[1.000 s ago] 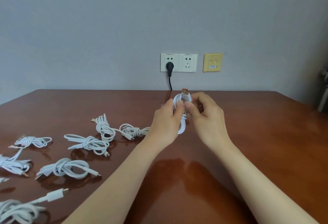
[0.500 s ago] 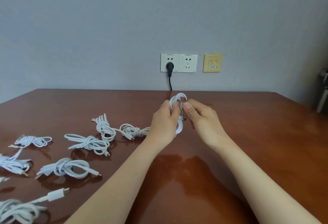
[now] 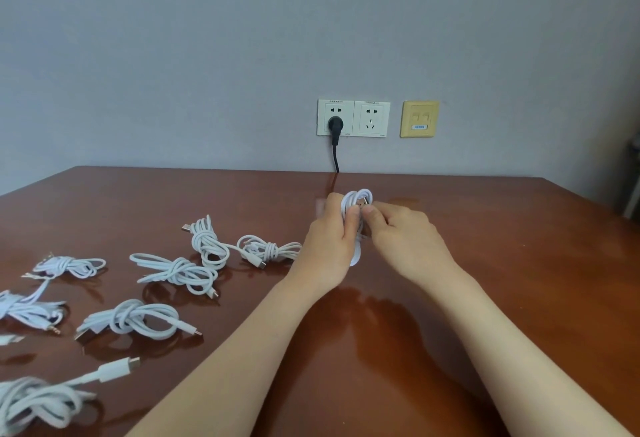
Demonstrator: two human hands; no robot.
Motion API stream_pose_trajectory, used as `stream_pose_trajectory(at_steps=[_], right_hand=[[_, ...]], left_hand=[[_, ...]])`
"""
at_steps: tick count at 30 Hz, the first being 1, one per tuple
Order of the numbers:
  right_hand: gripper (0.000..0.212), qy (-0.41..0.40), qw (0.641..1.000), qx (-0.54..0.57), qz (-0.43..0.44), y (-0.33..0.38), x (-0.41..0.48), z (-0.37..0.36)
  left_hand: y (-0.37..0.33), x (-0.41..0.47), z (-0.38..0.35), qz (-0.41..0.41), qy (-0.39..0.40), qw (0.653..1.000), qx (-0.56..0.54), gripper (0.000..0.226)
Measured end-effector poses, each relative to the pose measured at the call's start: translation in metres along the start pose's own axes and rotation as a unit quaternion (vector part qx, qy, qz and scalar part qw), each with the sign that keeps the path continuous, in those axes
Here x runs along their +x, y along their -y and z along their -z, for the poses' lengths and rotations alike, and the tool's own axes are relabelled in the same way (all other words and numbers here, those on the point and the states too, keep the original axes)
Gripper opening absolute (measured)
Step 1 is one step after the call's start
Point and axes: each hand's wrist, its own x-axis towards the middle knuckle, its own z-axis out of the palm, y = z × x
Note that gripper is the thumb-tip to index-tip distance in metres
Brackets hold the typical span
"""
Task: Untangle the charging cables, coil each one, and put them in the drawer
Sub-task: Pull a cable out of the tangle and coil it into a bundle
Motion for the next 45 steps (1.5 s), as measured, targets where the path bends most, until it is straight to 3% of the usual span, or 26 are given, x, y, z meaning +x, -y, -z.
stream_pose_trajectory(at_steps=[8,14,18,24,30,37,45], right_hand=[[0.036,0.071,0.991,-0.110,-0.008,-0.003,0.001,0.005],[0.041,0.123,0.990,-0.069,-0.032,-0.007,0.001,0.007],[0.045,0.147,0.986,0.048,-0.066,-0.013,0.004,0.008],[0.037,0.207,0.938,0.229,-0.156,-0.022,0.004,0.015],[0.021,0.190,0.858,0.451,-0.156,-0.022,0.007,0.011],[0.009,0.179,0.856,0.449,-0.185,-0.020,0.009,0.013],[0.013,0.142,0.887,0.408,-0.166,-0.017,0.010,0.011]], left_hand=[[0.006,-0.005,0.002,-0.033,0.044,0.996,0.064,0.033],[0.009,-0.006,0.004,-0.056,0.073,0.991,0.095,0.034],[0.010,-0.006,0.007,-0.068,0.083,0.990,0.088,0.041],[0.006,-0.006,0.008,-0.084,0.093,0.990,0.067,0.045],[0.004,-0.005,0.008,-0.070,0.079,0.994,0.005,0.033],[0.005,-0.006,0.006,-0.068,0.101,0.992,0.019,0.034],[0.001,-0.006,0.003,-0.050,0.084,0.995,-0.018,0.029]])
